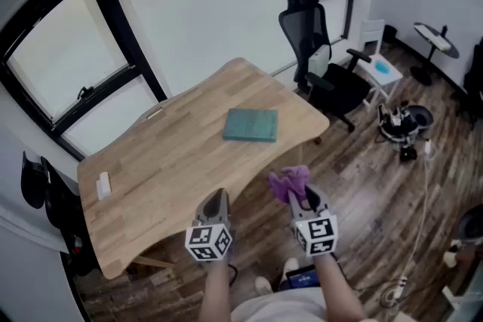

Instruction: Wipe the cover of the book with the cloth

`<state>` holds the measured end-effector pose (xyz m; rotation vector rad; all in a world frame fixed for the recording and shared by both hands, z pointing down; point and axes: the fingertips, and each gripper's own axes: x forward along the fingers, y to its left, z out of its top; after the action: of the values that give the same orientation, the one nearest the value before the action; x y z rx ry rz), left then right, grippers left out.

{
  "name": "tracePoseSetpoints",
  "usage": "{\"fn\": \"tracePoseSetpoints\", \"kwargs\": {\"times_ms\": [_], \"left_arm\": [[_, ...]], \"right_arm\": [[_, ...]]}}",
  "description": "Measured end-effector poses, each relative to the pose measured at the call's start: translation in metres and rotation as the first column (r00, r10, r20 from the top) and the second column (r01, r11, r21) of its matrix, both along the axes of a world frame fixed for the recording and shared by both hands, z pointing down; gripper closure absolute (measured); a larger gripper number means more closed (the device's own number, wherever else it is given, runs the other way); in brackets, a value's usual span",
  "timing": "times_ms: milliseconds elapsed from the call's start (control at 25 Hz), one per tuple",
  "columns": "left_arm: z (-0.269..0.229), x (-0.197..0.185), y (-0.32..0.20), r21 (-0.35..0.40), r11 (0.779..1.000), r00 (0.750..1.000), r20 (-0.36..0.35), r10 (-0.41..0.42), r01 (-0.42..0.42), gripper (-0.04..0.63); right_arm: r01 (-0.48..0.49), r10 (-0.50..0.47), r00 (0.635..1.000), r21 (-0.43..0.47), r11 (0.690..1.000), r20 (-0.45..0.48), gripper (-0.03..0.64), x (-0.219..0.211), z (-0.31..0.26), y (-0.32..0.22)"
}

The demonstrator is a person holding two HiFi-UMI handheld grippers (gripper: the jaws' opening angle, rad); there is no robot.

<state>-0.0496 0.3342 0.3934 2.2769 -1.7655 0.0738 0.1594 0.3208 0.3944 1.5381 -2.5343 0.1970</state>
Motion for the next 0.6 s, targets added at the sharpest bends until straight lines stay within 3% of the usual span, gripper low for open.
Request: {"fn": "tracePoseSetpoints", "kwargs": {"times_ms": [600], "left_arm": [[0.000,0.020,-0.029,-0.005,0.999,0.998,0.031,-0.046,0.046,0.594]], "right_arm": [[0.048,-0.046,0.998,-0.026,0.999,0.051,0.518,0.018,0.007,-0.039]]}}
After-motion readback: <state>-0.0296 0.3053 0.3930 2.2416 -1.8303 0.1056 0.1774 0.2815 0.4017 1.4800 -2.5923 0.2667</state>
